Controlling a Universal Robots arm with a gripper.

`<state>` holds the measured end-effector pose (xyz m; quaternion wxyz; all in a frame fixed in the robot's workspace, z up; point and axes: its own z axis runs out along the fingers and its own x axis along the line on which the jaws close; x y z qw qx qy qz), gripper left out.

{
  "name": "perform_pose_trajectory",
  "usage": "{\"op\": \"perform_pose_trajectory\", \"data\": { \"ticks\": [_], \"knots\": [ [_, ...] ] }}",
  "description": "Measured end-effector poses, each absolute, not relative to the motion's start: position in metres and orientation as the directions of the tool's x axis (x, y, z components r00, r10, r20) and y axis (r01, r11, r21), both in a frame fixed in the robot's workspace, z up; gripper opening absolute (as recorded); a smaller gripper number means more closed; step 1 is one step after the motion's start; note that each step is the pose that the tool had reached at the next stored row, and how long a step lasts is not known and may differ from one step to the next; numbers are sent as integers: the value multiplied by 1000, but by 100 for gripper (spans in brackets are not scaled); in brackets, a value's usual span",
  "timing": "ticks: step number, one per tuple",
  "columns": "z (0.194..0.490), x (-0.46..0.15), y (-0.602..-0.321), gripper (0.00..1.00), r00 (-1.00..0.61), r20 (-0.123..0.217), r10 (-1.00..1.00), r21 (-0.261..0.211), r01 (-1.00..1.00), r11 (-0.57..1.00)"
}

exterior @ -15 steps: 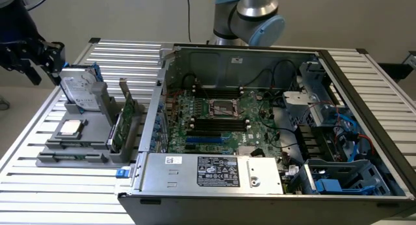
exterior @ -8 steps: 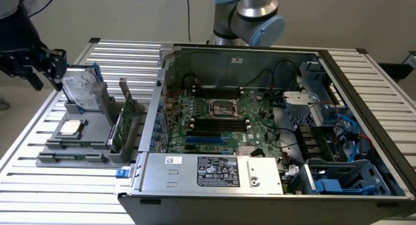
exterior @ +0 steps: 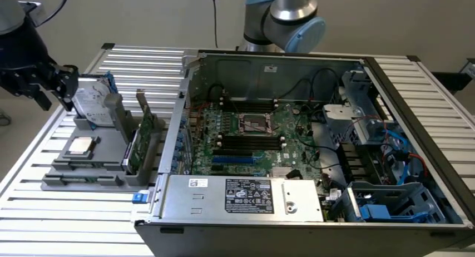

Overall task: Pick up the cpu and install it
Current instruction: 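Reach for the cpu, then pick up the cpu and move it towards the insertion slot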

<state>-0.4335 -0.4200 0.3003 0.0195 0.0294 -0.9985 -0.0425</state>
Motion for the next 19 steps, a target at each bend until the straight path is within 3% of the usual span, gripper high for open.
{"op": "perform_pose_trajectory", "data": {
  "ticks": [19],
  "knots": [
    [273,-433,-421,48,-997,46,-61,74,-58,996]
  ]
}}
